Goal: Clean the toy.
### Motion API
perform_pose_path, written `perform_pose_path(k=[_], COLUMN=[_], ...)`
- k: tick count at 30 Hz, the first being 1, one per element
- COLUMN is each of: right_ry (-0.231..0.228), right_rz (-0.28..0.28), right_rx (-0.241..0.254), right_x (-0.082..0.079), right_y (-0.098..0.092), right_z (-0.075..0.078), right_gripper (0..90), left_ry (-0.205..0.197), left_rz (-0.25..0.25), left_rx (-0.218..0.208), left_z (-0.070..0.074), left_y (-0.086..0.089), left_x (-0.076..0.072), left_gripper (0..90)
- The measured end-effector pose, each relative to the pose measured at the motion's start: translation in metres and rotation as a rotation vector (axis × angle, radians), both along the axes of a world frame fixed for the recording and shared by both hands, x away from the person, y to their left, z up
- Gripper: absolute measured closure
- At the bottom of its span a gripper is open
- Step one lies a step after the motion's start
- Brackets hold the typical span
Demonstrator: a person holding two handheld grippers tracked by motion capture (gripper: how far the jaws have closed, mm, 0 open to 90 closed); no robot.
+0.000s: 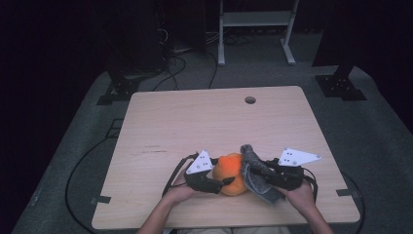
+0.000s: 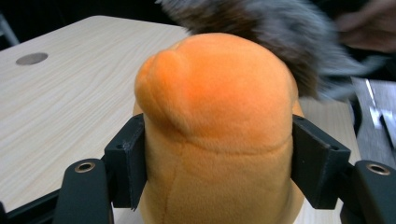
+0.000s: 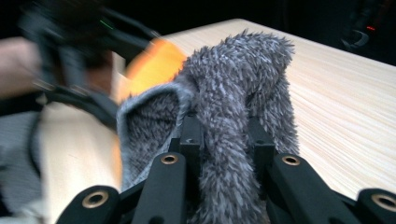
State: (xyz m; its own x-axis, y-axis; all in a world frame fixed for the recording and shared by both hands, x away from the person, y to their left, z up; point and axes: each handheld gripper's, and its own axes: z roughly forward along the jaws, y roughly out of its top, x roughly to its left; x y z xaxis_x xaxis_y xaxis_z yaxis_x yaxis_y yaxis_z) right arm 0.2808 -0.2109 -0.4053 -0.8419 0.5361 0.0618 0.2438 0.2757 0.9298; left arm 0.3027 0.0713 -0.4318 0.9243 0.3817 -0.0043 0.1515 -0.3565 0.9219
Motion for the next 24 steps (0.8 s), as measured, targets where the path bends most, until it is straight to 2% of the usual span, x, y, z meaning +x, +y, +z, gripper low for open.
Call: perform_pose_path(k=[1,2,4,6,10,12,15,17,19,22,24], right_ry=[-0.037,-0.037,-0.078,-0.063,-0.027,-0.02,-0.016,-0.037,-0.06,-0.099,-0.099], right_rz=[0.038,0.038,0.044,0.044,-0.019,-0.053,-0.063,-0.048,-0.009,0.024,0.021], right_rx=[-0.033,-0.033,-0.079,-0.057,-0.043,-0.069,-0.079,-0.086,-0.075,-0.091,-0.093], right_x=[-0.008,-0.008,-0.011,-0.006,0.005,0.006,0.004,0.0,-0.004,-0.008,-0.005], right_y=[0.014,0.014,0.023,0.019,0.0,-0.008,-0.009,-0.003,0.007,0.021,0.018], right_z=[0.006,0.006,0.01,0.008,-0.005,-0.01,-0.012,-0.008,-0.002,0.006,0.006], right_gripper=[73.0,73.0,73.0,73.2,73.3,73.2,73.2,73.5,73.4,73.3,73.3], left_ry=[-0.002,-0.01,-0.013,-0.012,-0.01,-0.001,0.025,0.041,0.043,0.014,0.013], left_rz=[-0.007,-0.007,0.003,0.015,0.016,0.023,0.049,0.072,0.081,0.06,0.033], left_rx=[0.001,0.005,0.013,0.009,0.0,-0.007,-0.013,-0.022,-0.026,0.003,0.004], left_z=[-0.001,-0.002,-0.001,-0.002,-0.003,-0.004,-0.004,-0.004,-0.004,-0.003,-0.002], left_y=[-0.002,-0.004,-0.002,0.0,0.001,0.003,0.004,0.003,0.001,-0.002,-0.001], left_x=[0.0,-0.001,-0.001,-0.001,0.001,0.003,0.005,0.005,0.004,0.0,-0.001], left_gripper=[28.8,28.8,29.0,29.8,29.4,28.9,26.9,26.2,26.3,26.9,27.3])
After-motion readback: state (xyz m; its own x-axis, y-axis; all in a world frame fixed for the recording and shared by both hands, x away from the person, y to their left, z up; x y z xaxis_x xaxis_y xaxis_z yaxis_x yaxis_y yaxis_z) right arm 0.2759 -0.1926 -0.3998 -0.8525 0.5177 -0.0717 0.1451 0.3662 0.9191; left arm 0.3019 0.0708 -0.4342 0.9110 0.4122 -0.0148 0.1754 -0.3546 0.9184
